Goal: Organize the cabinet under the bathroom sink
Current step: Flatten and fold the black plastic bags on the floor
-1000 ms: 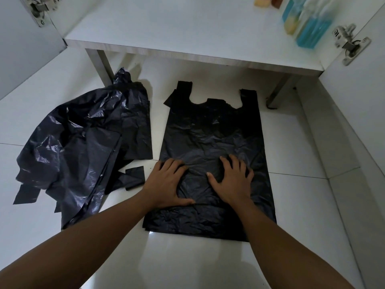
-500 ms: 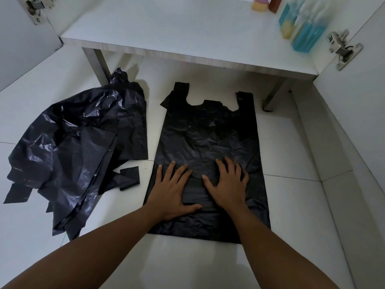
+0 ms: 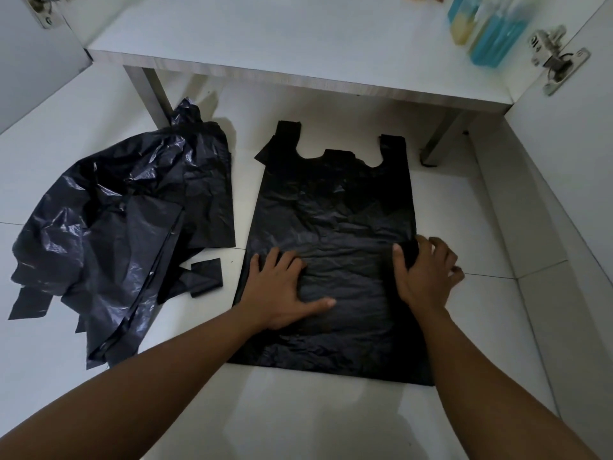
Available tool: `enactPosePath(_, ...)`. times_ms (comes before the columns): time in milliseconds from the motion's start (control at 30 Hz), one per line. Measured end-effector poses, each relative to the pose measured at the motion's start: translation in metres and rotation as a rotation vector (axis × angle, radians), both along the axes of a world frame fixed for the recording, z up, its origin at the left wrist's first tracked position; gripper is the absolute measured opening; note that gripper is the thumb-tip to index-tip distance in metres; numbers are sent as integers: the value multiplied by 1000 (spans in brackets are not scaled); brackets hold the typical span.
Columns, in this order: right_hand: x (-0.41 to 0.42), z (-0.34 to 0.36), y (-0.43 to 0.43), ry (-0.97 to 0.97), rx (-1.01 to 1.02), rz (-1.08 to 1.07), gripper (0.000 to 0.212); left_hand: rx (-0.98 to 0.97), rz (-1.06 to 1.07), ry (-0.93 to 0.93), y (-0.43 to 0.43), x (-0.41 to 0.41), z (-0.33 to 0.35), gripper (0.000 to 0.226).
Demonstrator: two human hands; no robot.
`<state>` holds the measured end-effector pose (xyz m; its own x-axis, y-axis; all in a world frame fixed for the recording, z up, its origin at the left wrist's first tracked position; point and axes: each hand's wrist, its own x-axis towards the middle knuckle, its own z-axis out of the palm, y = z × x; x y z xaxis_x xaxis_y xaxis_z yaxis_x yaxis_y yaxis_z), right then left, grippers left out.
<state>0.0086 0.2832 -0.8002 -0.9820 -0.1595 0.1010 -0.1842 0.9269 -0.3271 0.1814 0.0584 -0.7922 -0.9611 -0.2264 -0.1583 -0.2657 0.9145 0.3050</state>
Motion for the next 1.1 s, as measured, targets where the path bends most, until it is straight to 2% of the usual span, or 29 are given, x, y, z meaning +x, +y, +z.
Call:
enactPosePath(100, -7, 11, -31, 80, -31, 84, 53, 4, 71, -37, -6, -27, 19, 100)
enactPosePath(267, -27, 15, -78, 70, -38, 185, 49, -84, 132, 215, -28, -73, 6, 79)
enactPosePath(433, -64, 21, -123, 22, 11, 297, 42, -123, 88, 126, -42, -108, -15, 89)
enactPosePath(500, -86, 26, -144, 7, 41, 351, 41, -113, 84, 144, -46, -109, -28, 89)
enactPosePath(667, -139, 37, -186, -147, 209, 478, 61, -133, 108, 205, -47, -107, -41, 86)
enactPosePath(733, -150, 41, -195, -184, 254, 495, 63, -136, 117, 217, -46, -108, -40, 86)
enactPosePath(867, -157, 46, -198, -242, 295, 506, 40, -125, 127, 216, -46, -107, -41, 87)
enactPosePath(967, -165, 53, -193, -262, 162, 542, 13, -124, 119, 214, -42, -106, -40, 86)
enactPosePath(1100, -192, 63, -198, -356, 41, 635, 23, -111, 127, 208, -49, -112, -40, 86)
